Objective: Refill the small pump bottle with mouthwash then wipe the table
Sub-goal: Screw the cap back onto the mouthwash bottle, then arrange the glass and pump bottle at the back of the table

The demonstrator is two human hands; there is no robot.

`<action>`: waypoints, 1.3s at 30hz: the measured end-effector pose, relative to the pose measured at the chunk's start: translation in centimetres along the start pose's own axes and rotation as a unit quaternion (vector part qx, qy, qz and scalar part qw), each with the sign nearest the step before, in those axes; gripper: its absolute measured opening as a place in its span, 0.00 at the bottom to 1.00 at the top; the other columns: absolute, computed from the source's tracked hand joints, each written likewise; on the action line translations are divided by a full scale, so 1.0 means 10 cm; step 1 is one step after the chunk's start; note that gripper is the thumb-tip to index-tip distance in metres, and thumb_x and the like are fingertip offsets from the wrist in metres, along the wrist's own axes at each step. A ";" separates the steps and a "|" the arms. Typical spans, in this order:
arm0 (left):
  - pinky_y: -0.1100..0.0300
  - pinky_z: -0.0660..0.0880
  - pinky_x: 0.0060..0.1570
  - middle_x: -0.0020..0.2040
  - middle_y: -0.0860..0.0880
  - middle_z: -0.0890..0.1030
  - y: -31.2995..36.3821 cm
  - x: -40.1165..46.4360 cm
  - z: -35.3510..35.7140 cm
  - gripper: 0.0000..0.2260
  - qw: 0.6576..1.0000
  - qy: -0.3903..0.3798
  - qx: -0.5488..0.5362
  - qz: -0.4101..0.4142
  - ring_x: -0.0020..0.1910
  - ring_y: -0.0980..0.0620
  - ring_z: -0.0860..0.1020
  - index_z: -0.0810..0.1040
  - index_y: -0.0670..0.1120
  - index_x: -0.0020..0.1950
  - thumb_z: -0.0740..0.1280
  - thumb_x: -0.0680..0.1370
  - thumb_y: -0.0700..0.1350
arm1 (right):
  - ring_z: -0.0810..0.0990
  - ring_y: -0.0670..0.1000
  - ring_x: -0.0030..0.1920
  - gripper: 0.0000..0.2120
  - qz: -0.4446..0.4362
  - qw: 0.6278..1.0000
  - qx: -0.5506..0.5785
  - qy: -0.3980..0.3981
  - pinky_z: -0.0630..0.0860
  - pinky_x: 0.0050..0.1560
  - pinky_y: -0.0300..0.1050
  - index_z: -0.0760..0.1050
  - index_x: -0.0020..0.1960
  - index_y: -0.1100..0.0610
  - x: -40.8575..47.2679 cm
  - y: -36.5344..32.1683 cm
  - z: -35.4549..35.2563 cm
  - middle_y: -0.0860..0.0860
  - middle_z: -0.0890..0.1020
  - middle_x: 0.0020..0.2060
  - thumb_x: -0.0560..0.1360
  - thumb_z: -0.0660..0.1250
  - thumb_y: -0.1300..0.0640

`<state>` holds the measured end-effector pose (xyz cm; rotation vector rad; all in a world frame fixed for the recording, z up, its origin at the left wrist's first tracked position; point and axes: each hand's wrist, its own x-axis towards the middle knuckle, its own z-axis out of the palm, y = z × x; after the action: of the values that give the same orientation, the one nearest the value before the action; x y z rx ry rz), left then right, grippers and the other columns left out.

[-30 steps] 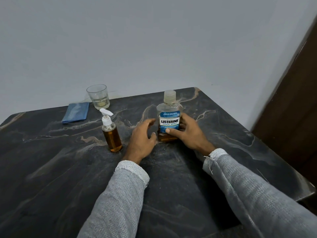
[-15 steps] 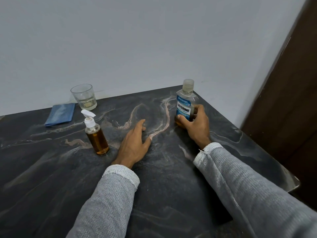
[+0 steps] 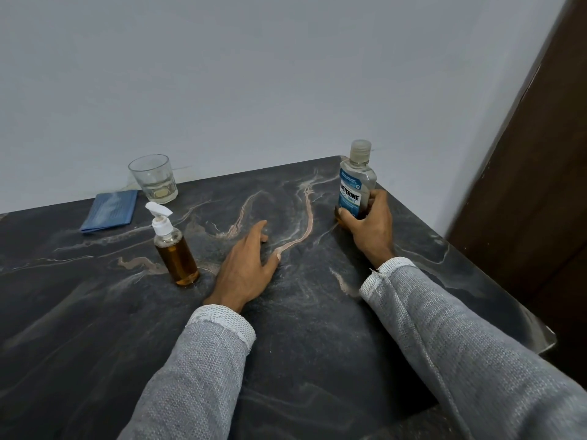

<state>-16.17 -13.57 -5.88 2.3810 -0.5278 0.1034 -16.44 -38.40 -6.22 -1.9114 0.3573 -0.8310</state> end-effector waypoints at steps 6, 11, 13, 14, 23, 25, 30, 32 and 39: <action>0.46 0.69 0.67 0.69 0.49 0.73 0.02 -0.01 0.00 0.31 1.000 0.000 0.004 -0.001 0.67 0.49 0.72 0.57 0.50 0.76 0.68 0.77 0.50 | 0.79 0.47 0.52 0.24 0.008 1.000 -0.002 -0.004 0.73 0.41 0.28 0.65 0.55 0.51 -0.01 0.00 0.00 0.50 0.77 0.54 0.68 0.77 0.55; 0.46 0.69 0.68 0.68 0.49 0.74 0.04 -0.04 -0.03 0.30 1.000 -0.001 -0.002 -0.006 0.68 0.49 0.72 0.58 0.50 0.76 0.68 0.78 0.49 | 0.73 0.49 0.55 0.33 0.004 0.999 -0.030 0.033 0.74 0.55 0.39 0.64 0.59 0.53 -0.12 -0.05 -0.07 0.52 0.70 0.57 0.64 0.79 0.47; 0.46 0.69 0.68 0.68 0.49 0.74 0.05 -0.07 -0.06 0.29 1.000 0.002 -0.006 -0.008 0.67 0.49 0.72 0.59 0.51 0.76 0.68 0.78 0.49 | 0.71 0.50 0.55 0.32 0.007 0.998 -0.031 0.063 0.72 0.55 0.42 0.63 0.59 0.53 -0.21 -0.09 -0.11 0.52 0.69 0.56 0.66 0.77 0.42; 0.47 0.70 0.67 0.67 0.49 0.74 0.06 -0.10 -0.07 0.28 1.000 0.005 -0.008 -0.007 0.67 0.49 0.72 0.60 0.51 0.75 0.68 0.78 0.49 | 0.71 0.50 0.54 0.29 0.009 0.997 -0.024 0.072 0.72 0.54 0.42 0.63 0.58 0.53 -0.28 -0.12 -0.12 0.52 0.69 0.54 0.68 0.75 0.41; 0.53 0.79 0.53 0.49 0.55 0.81 0.03 -0.47 -0.34 0.12 0.995 0.094 -0.037 -0.007 0.49 0.57 0.79 0.77 0.50 0.60 0.68 0.77 0.46 | 0.71 0.47 0.40 0.14 -0.015 0.999 0.049 -0.015 0.73 0.41 0.37 0.67 0.51 0.54 -0.87 -0.39 0.04 0.52 0.73 0.42 0.75 0.69 0.51; 0.52 0.80 0.48 0.44 0.57 0.80 -0.02 -0.59 -0.43 0.07 0.989 0.137 -0.051 -0.037 0.44 0.59 0.79 0.79 0.51 0.54 0.69 0.77 0.47 | 0.72 0.47 0.41 0.12 -0.020 0.997 0.055 -0.044 0.73 0.42 0.39 0.68 0.51 0.54 -0.97 -0.47 0.15 0.52 0.73 0.42 0.74 0.69 0.52; 0.54 0.78 0.37 0.35 0.56 0.77 -0.10 -0.79 -0.59 0.09 0.956 0.263 -0.058 -0.116 0.36 0.57 0.77 0.75 0.53 0.40 0.70 0.74 0.55 | 0.73 0.47 0.41 0.10 -0.033 0.990 0.070 -0.115 0.73 0.43 0.39 0.69 0.53 0.53 -1.16 -0.69 0.51 0.52 0.74 0.42 0.75 0.67 0.53; 0.58 0.72 0.34 0.35 0.55 0.76 -0.14 -0.81 -0.66 0.12 0.941 0.303 -0.064 -0.138 0.36 0.54 0.76 0.73 0.52 0.41 0.71 0.72 0.58 | 0.73 0.47 0.40 0.09 -0.039 0.988 0.077 -0.131 0.73 0.42 0.38 0.70 0.53 0.53 -1.21 -0.79 0.65 0.50 0.74 0.41 0.75 0.66 0.54; 0.62 0.65 0.36 0.51 0.51 0.74 -0.34 -0.67 -0.86 0.27 0.924 0.326 -0.092 -0.179 0.46 0.53 0.74 0.66 0.53 0.55 0.74 0.66 0.63 | 0.71 0.45 0.38 0.08 -0.054 0.981 0.100 -0.159 0.71 0.40 0.36 0.70 0.54 0.51 -1.28 -1.01 0.97 0.49 0.72 0.41 0.76 0.65 0.57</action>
<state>-20.33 -3.44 -2.83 2.0497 0.2056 0.6241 -20.13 -19.81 -5.19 -1.8461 -0.0247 -0.5911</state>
